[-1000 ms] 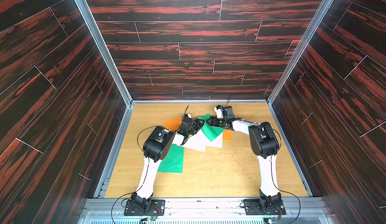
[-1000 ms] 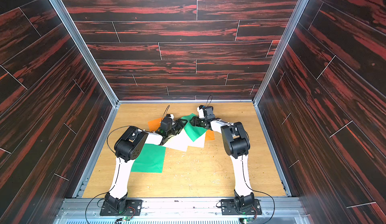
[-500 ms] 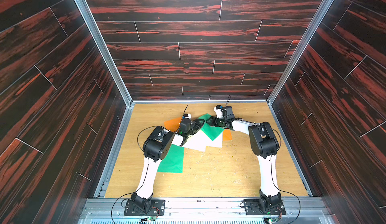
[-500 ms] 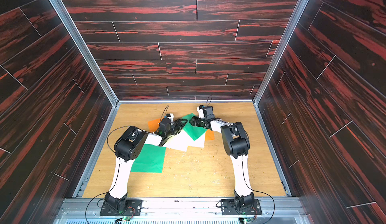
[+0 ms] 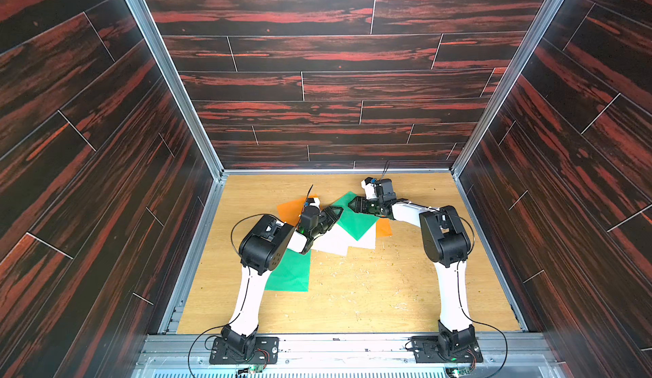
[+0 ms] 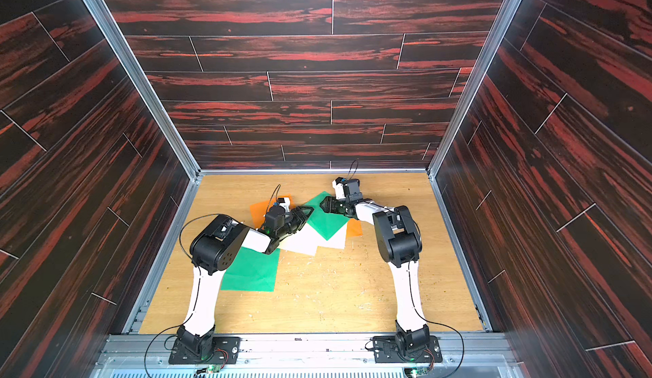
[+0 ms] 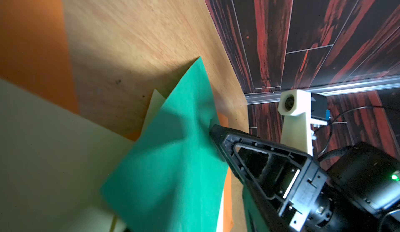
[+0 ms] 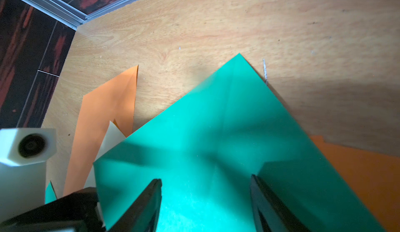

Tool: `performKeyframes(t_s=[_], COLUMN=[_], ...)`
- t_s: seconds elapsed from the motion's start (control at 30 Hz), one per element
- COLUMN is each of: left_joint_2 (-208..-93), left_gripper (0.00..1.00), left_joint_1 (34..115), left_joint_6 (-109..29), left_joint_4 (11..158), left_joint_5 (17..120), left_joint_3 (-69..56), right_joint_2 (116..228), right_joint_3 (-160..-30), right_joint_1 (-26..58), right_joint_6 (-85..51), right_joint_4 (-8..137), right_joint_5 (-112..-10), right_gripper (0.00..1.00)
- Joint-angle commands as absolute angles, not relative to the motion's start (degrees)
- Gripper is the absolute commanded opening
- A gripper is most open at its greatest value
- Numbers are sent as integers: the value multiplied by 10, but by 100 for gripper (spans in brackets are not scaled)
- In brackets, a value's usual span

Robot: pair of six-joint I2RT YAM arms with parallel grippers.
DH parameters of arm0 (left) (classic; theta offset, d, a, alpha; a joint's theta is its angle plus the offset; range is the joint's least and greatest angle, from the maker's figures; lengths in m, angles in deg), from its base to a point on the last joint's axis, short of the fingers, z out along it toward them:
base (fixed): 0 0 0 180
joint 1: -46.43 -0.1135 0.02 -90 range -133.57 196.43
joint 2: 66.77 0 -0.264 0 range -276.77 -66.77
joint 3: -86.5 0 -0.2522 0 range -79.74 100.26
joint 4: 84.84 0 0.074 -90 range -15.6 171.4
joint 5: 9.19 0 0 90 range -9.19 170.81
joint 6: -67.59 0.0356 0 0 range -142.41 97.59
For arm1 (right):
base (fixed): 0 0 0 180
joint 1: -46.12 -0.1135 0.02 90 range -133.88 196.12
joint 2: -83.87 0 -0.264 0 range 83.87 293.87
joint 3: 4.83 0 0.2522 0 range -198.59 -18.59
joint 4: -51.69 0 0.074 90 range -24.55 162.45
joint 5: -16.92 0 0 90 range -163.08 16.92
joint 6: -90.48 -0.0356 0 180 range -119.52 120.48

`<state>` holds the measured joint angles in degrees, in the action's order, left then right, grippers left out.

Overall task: Sort the scattered colored papers by color
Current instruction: Pick up the colored paper from the center of the board.

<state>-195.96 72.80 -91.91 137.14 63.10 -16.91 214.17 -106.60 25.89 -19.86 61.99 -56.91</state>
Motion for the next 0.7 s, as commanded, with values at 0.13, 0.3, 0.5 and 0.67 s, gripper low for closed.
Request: performKeyframes(t_s=[0.13, 0.3, 0.5, 0.67], left_joint_2=[-1894, -1864, -1868, -1881], left_gripper=[43, 48, 48, 43], left_joint_1=[751, 761, 767, 768], left_joint_6=[-913, -901, -897, -900], left_joint_4=[1347, 1305, 1278, 1271], left_joint_5=[633, 653, 659, 665], left_joint_3=[-181, -197, -201, -196], right_joint_2=[2191, 2192, 2193, 2192], right_joint_3=[-1046, -1047, -1047, -1046], right_joint_1=[254, 254, 254, 254], right_joint_6=[-203, -202, -202, -201], right_joint_4=[711, 711, 710, 709], right_joint_5=[-572, -571, -570, -569], right_gripper=[69, 69, 69, 69])
